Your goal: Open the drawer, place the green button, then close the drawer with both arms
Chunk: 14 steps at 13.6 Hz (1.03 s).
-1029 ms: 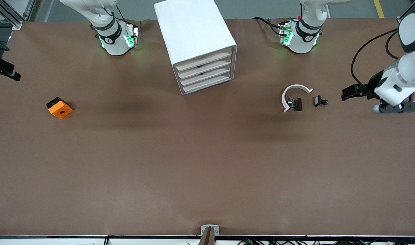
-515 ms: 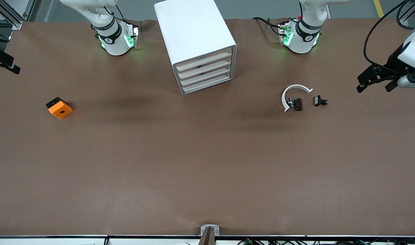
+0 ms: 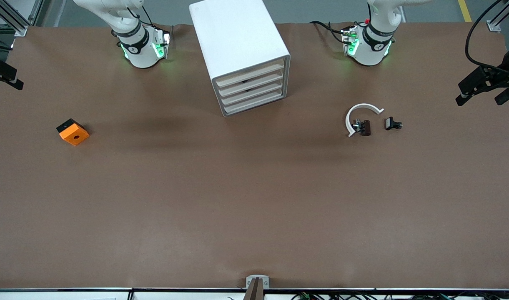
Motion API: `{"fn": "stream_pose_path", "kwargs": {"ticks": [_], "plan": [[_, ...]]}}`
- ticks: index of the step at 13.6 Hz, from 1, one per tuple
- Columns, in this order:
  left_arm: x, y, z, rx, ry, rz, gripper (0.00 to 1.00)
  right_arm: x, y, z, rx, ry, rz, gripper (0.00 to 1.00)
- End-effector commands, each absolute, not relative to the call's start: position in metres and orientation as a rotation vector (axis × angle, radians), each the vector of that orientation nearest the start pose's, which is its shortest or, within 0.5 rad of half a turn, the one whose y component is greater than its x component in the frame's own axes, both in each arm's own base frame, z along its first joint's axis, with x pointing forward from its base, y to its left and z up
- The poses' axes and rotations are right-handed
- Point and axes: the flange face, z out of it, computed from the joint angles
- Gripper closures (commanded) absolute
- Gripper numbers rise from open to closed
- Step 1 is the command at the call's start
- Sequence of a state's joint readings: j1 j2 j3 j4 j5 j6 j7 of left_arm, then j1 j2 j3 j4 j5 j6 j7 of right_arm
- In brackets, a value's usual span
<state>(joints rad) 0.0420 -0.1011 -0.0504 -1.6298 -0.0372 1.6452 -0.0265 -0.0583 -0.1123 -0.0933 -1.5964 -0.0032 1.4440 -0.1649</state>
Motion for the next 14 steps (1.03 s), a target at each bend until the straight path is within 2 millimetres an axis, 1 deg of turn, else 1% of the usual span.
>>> {"fn": "stream_pose_path", "kwargs": {"ticks": [1,4,8,11,14], "plan": [[0.536,-0.014,0.658,-3.161,-0.016,-0.089,0.0,0.491,-0.072,0.663,-3.144,-0.056,0.045,0.0],[0.537,-0.009,0.652,-3.16,-0.02,-0.043,0.0,0.49,-0.069,0.662,-3.144,-0.052,0.053,0.0],[0.538,-0.008,0.649,-3.16,-0.023,-0.033,0.0,0.491,-0.066,0.662,-3.133,-0.02,0.05,0.0],[0.54,-0.008,0.643,-3.161,-0.03,-0.007,0.0,0.491,-0.063,0.663,-3.131,-0.03,0.042,0.0],[0.54,-0.007,0.643,-3.161,-0.03,-0.007,0.0,0.491,-0.065,0.662,-3.13,-0.023,0.047,0.0]]}}
